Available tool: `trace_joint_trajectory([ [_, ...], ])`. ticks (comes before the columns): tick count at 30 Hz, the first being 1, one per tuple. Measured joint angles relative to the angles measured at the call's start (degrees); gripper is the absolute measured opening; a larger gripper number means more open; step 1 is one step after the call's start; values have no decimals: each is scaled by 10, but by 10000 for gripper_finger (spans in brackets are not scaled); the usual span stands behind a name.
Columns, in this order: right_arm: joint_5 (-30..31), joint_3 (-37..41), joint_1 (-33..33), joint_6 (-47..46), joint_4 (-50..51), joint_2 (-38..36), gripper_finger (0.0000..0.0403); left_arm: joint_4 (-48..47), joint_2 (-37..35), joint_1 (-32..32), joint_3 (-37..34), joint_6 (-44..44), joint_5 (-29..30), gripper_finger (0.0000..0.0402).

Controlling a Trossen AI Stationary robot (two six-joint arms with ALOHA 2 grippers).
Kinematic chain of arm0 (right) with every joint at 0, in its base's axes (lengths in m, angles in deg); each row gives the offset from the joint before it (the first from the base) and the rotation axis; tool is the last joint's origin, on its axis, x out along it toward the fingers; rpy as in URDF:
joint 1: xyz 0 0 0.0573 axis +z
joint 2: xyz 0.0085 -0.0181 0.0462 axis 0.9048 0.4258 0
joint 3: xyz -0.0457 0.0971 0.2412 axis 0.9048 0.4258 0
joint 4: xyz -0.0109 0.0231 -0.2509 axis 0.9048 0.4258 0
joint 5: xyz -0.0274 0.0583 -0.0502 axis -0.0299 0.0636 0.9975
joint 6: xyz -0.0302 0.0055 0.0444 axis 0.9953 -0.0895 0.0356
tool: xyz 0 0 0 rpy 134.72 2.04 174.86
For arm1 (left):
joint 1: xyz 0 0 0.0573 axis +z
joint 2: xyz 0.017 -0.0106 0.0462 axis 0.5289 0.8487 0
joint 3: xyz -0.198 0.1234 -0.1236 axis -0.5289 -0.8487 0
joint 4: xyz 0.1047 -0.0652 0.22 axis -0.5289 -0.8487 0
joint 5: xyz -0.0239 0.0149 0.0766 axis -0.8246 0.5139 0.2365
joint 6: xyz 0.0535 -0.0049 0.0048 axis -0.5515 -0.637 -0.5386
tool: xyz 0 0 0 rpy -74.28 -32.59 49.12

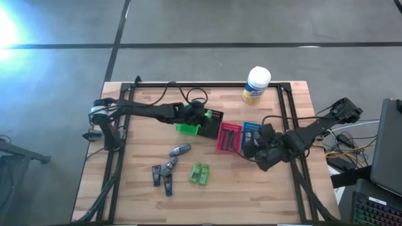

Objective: Pick & Place Travel size toiletries
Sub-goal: Put the shampoo into the black bin

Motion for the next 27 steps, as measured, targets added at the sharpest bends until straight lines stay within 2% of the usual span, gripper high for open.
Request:
trace_joint_trajectory([
  [7, -13, 0, 0, -11, -1, 27, 299, -6, 22, -3, 23, -7, -30, 233],
  [11, -24, 0, 0, -13, -1, 33, 311, -40, -7, -10, 23, -28, -48, 254],
  [15, -27, 0, 1, -13, -4, 34, 321, -126, -56, -43, 23, -57, -67, 257],
  [17, -27, 0, 1, -12, -3, 34, 325, -183, -74, -75, 23, -57, -52, 257],
  [21, -27, 0, 1, -8, -4, 34, 332, -266, -85, -152, 23, 5, 37, 257],
  [27, -39, 0, 1, 26, -5, 34, 340, -277, -65, -262, 22, 150, 93, 257],
])
